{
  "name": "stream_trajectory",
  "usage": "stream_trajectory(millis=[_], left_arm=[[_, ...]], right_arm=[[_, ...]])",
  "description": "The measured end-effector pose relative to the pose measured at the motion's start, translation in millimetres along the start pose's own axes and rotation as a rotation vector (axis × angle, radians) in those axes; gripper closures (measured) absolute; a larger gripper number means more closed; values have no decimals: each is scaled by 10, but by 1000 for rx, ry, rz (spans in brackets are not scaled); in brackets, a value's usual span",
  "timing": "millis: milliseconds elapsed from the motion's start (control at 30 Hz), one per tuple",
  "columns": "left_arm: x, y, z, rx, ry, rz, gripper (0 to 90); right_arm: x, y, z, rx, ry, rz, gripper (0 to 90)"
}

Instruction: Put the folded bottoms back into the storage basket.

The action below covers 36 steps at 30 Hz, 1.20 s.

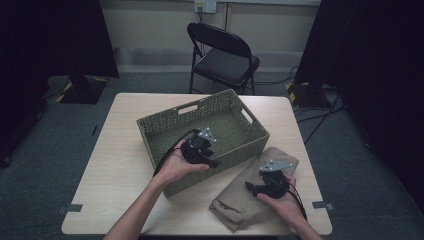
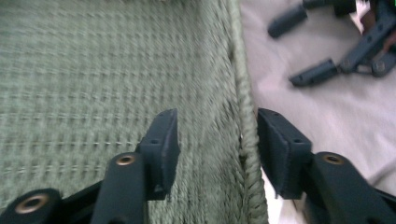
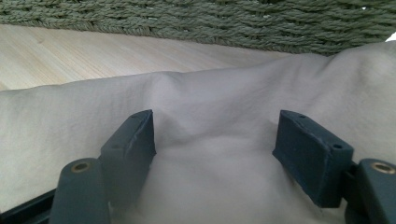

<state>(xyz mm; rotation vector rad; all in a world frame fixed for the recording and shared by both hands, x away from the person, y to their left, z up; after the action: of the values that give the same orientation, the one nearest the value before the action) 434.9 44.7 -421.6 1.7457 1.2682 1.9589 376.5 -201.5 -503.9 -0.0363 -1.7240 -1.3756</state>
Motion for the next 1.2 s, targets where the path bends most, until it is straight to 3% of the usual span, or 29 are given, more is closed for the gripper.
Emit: stream_trajectory(millis=[100,200,400,467,533,633,767,933,1067,1200], left_arm=[[82,27,-23,4,28,-55,478],[169,52,-61,17,50,-99,411],[359,95,-216,15,87,-199,398],[413,99,-290,15,69,-214,405],[454,78,-343,-1,80,-214,416],[478,-6,-418,-7,66,-208,456],[465,-75,-522,13,39,-224,477],[353,-194,-693,14,12,-225,461],[222,-311,-784,5,4,-221,453],[83,-371,-844,9,-39,-198,512]], right_arm=[[1,1,-3,-1,1,0,275],[6,1,-4,-1,1,0,275],[11,4,-5,-5,4,1,275],[13,6,-5,-3,5,2,275],[24,11,-6,3,11,1,276],[30,18,-9,0,14,-1,280],[50,57,-21,-3,16,-15,287],[140,121,-77,-18,5,-57,288],[245,161,-208,-50,-9,-93,310],[324,151,-373,-56,-44,-102,370]])
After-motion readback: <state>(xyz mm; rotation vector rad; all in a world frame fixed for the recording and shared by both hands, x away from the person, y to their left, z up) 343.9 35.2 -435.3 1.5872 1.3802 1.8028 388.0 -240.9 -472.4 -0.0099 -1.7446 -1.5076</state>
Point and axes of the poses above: each handheld gripper's, and its own axes: x roughly backward along the jaws, y roughly out of its top, z roughly to its left, the point moved 3 cm from there along -x, roughly forward along the jaws, and after that the axes turned 5 degrees about -z, right-handed, at the moved point
